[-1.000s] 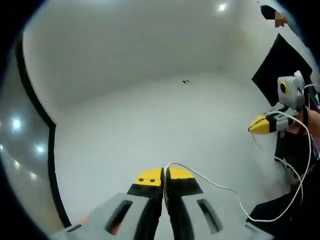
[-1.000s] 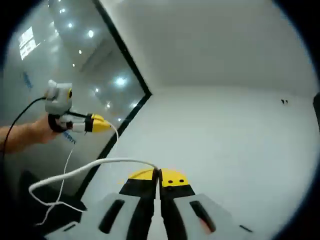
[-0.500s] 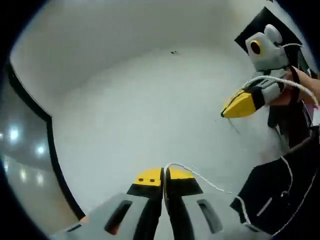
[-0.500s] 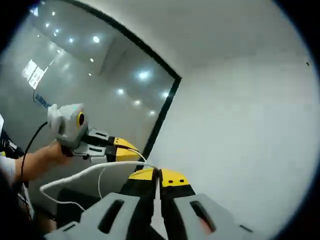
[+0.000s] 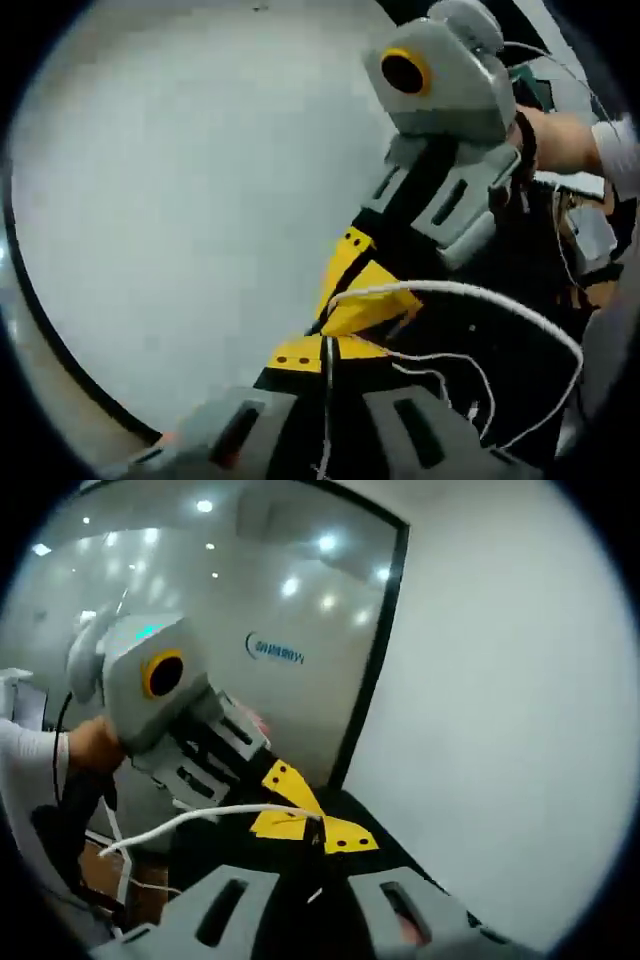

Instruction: Grab the wires, straighten them and put them on the rack

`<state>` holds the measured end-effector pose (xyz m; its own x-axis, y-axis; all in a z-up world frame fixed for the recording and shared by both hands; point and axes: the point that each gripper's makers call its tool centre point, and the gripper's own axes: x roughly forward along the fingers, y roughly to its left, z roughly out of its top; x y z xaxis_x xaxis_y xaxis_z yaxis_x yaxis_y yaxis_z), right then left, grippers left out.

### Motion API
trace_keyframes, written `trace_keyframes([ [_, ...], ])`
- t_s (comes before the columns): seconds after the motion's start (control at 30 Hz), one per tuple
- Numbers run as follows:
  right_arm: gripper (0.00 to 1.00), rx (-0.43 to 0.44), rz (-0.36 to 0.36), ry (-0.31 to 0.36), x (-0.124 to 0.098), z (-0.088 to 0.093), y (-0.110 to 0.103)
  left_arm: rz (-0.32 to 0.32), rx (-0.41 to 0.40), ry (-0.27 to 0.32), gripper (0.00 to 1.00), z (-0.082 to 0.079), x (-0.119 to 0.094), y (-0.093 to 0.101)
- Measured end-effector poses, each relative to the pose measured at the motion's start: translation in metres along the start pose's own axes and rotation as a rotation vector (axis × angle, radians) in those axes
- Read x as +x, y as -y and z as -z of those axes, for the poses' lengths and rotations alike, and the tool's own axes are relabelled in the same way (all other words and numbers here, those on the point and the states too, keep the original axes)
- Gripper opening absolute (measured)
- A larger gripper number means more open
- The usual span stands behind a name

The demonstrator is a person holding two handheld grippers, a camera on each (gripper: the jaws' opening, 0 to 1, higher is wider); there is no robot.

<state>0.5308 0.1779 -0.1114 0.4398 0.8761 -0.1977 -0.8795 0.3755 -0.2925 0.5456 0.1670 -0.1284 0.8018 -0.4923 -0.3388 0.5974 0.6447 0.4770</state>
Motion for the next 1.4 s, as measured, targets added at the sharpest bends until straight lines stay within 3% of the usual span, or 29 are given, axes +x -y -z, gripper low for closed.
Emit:
trace_keyframes([
  [0.03,0.02,0.019,-0.010,-0.030,0.009,0.020,-0.004,0.009,-0.075,0.003,0.00,0.017,0.005,0.001],
  [0.07,0.02,0.035,-0.037,-0.076,0.018,0.047,-0.012,0.001,-0.110,0.003,0.00,0.035,0.006,0.004],
  [0.13,0.04,0.085,-0.059,-0.133,0.027,0.084,-0.021,-0.001,-0.181,0.026,0.02,0.065,0.003,0.014],
  [0.17,0.05,0.117,-0.074,-0.154,0.030,0.099,-0.026,0.031,-0.254,0.004,0.03,0.086,0.004,0.016],
  [0.23,0.05,0.133,-0.120,-0.202,0.034,0.130,-0.039,-0.014,-0.319,0.072,0.03,0.115,-0.001,0.027],
  [0.3,0.05,0.138,-0.136,-0.233,0.041,0.157,-0.048,-0.021,-0.369,0.062,0.03,0.145,-0.001,0.045],
  [0.37,0.05,0.109,-0.162,-0.286,0.050,0.186,-0.057,-0.022,-0.340,0.055,0.08,0.167,0.003,0.064],
  [0.4,0.05,0.081,-0.161,-0.314,0.055,0.200,-0.059,-0.002,-0.337,0.016,0.09,0.183,0.006,0.075],
  [0.47,0.08,-0.029,-0.179,-0.396,0.061,0.233,-0.064,0.110,-0.384,-0.025,0.12,0.207,0.013,0.105],
  [0.57,0.30,-0.024,-0.220,-0.445,0.060,0.253,-0.068,0.224,-0.388,-0.043,0.52,0.221,0.015,0.131],
  [0.6,0.37,-0.002,-0.226,-0.440,0.056,0.251,-0.066,0.243,-0.408,-0.055,0.65,0.224,0.014,0.134],
  [0.67,0.36,0.002,-0.231,-0.432,0.042,0.244,-0.057,0.240,-0.379,-0.023,0.69,0.222,0.011,0.132],
  [0.73,0.36,-0.040,-0.227,-0.444,0.021,0.237,-0.043,0.223,-0.347,0.062,0.78,0.209,0.006,0.125],
  [0.83,0.37,-0.026,-0.216,-0.452,-0.022,0.224,-0.023,0.238,-0.329,0.185,0.89,0.184,-0.008,0.124],
  [0.9,0.36,-0.028,-0.160,-0.477,-0.049,0.224,-0.003,0.221,-0.303,0.301,0.96,0.161,-0.019,0.117],
  [0.97,0.36,-0.028,-0.132,-0.542,-0.073,0.238,0.015,0.185,-0.228,0.429,0.96,0.135,-0.034,0.111],
  [1.0,0.36,0.030,-0.101,-0.555,-0.079,0.248,0.025,0.164,-0.197,0.448,0.96,0.128,-0.040,0.110],
  [1.07,0.36,0.087,-0.100,-0.574,-0.086,0.266,0.024,0.114,-0.164,0.531,0.96,0.109,-0.050,0.104],
  [1.13,0.36,0.081,-0.121,-0.633,-0.095,0.296,0.015,0.096,-0.171,0.530,0.96,0.103,-0.052,0.100],
  [1.17,0.35,0.078,-0.123,-0.662,-0.096,0.311,0.013,0.080,-0.197,0.573,0.96,0.097,-0.055,0.095],
  [1.27,0.36,0.068,-0.145,-0.732,-0.098,0.353,0.002,0.132,-0.317,0.563,0.96,0.106,-0.053,0.097],
  [1.33,0.29,0.123,-0.147,-0.757,-0.100,0.371,0.001,0.155,-0.312,0.574,0.96,0.118,-0.053,0.100],
  [1.37,0.24,0.141,-0.152,-0.711,-0.092,0.365,0.004,0.159,-0.313,0.564,0.96,0.129,-0.051,0.100],
  [1.4,0.15,0.126,-0.150,-0.735,-0.096,0.365,0.010,0.165,-0.330,0.533,0.95,0.144,-0.047,0.100],
])
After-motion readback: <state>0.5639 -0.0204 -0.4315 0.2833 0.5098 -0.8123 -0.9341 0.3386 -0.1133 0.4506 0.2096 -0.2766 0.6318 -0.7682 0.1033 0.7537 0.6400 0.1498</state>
